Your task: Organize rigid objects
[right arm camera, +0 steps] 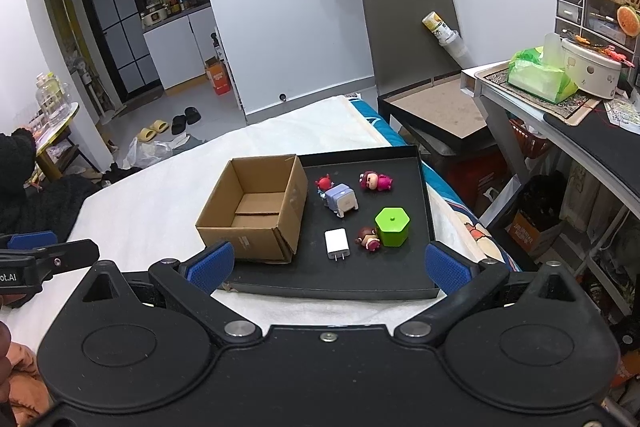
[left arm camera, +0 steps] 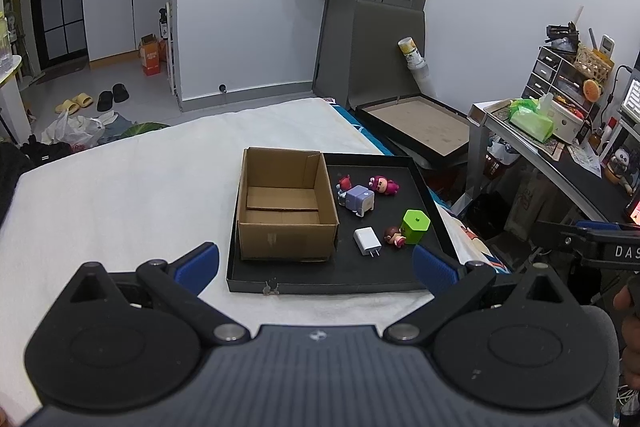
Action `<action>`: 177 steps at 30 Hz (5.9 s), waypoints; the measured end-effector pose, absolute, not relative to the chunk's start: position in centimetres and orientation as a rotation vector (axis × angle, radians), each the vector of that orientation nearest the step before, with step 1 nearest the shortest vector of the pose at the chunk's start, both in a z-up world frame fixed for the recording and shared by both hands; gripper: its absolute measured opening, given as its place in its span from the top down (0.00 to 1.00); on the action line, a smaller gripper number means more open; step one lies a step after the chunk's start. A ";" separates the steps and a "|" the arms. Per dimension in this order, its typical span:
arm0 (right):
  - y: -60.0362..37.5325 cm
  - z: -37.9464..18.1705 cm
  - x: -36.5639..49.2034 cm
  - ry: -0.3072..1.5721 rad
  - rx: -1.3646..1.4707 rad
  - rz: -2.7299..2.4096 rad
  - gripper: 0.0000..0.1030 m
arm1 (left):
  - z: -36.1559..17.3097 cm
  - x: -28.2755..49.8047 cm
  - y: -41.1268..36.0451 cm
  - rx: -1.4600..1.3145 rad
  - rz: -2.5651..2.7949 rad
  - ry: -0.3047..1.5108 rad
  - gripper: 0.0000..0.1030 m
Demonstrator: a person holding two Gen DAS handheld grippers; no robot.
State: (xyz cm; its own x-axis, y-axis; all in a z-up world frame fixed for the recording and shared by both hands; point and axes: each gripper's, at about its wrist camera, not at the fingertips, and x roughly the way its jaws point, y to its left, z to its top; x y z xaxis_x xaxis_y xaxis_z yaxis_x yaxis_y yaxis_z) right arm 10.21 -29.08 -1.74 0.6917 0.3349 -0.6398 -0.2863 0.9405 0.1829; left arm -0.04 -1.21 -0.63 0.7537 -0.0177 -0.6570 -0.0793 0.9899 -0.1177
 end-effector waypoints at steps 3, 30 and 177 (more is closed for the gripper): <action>-29.1 -1.7 10.2 0.731 0.071 0.346 0.00 | -0.8 0.0 -1.2 -0.141 0.035 0.720 0.01; -29.3 -4.8 12.5 0.792 0.111 0.351 0.00 | -3.7 3.0 -0.5 -0.161 0.033 0.760 0.01; -17.9 -15.5 33.5 1.013 -0.015 0.428 0.64 | -20.3 20.3 10.1 -0.258 0.114 1.095 0.90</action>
